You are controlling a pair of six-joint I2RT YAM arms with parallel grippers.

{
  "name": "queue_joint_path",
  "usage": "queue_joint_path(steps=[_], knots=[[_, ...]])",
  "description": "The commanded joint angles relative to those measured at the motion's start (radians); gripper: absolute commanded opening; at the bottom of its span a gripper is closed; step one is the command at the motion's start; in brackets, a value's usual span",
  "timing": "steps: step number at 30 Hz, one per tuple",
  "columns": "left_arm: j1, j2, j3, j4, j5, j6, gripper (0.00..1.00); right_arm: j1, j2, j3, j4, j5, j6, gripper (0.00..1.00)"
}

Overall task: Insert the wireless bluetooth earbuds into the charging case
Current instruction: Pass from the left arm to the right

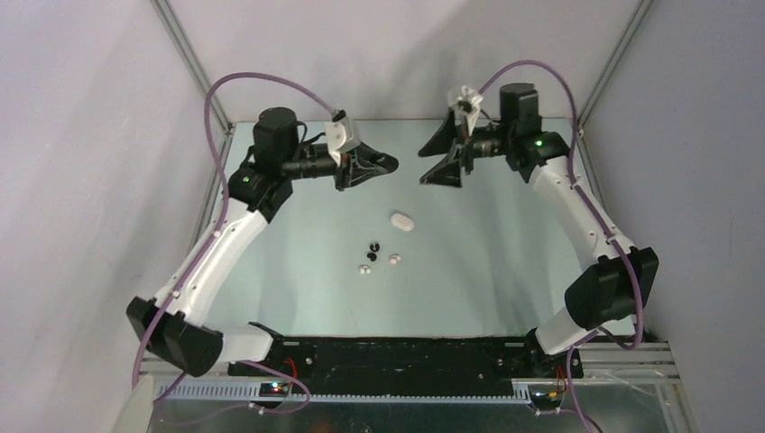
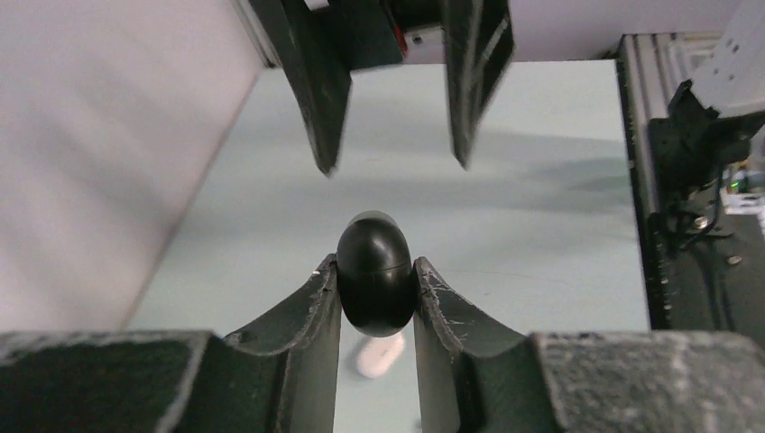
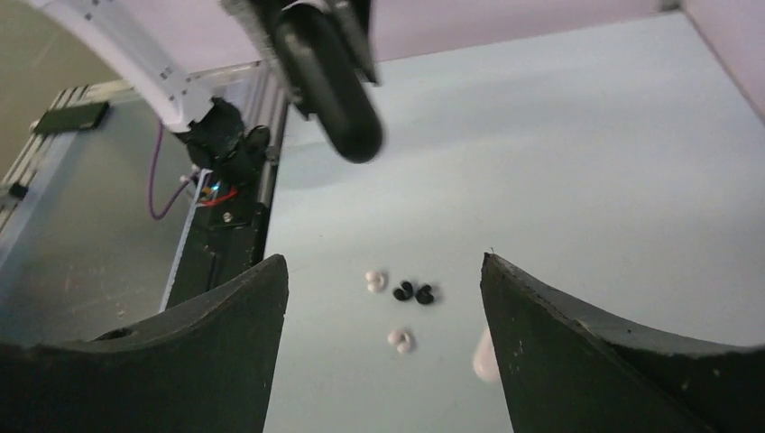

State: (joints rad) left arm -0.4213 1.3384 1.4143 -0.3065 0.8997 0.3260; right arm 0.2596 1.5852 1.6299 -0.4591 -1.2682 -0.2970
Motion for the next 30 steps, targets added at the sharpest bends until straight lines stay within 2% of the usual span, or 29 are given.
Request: queue_joint_path(steps=[1, 4, 8, 14, 21, 23, 30], knots=[[0.013, -0.054, -0.063, 0.019, -0.029, 0.225, 0.00, 0.140, -0.083, -0.014, -0.055, 0.081, -0.254, 0.80], [0.015, -0.074, -0.093, 0.021, 0.001, 0.308, 0.00, 0.204, -0.075, 0.017, -0.113, 0.189, -0.343, 0.75], [0.013, -0.067, -0.091, 0.025, 0.020, 0.369, 0.00, 0.271, -0.075, 0.020, -0.065, 0.290, -0.322, 0.71], [0.012, -0.097, -0.130, 0.026, 0.033, 0.382, 0.00, 0.283, -0.058, 0.024, -0.033, 0.378, -0.299, 0.67], [0.013, -0.098, -0.133, 0.024, 0.021, 0.334, 0.00, 0.283, -0.039, 0.030, -0.022, 0.392, -0.285, 0.65], [0.013, -0.102, -0.141, 0.025, 0.005, 0.331, 0.00, 0.278, -0.039, 0.015, -0.015, 0.351, -0.283, 0.65], [0.015, -0.095, -0.120, 0.025, 0.044, 0.251, 0.00, 0.285, -0.019, -0.035, 0.125, 0.268, -0.200, 0.65]])
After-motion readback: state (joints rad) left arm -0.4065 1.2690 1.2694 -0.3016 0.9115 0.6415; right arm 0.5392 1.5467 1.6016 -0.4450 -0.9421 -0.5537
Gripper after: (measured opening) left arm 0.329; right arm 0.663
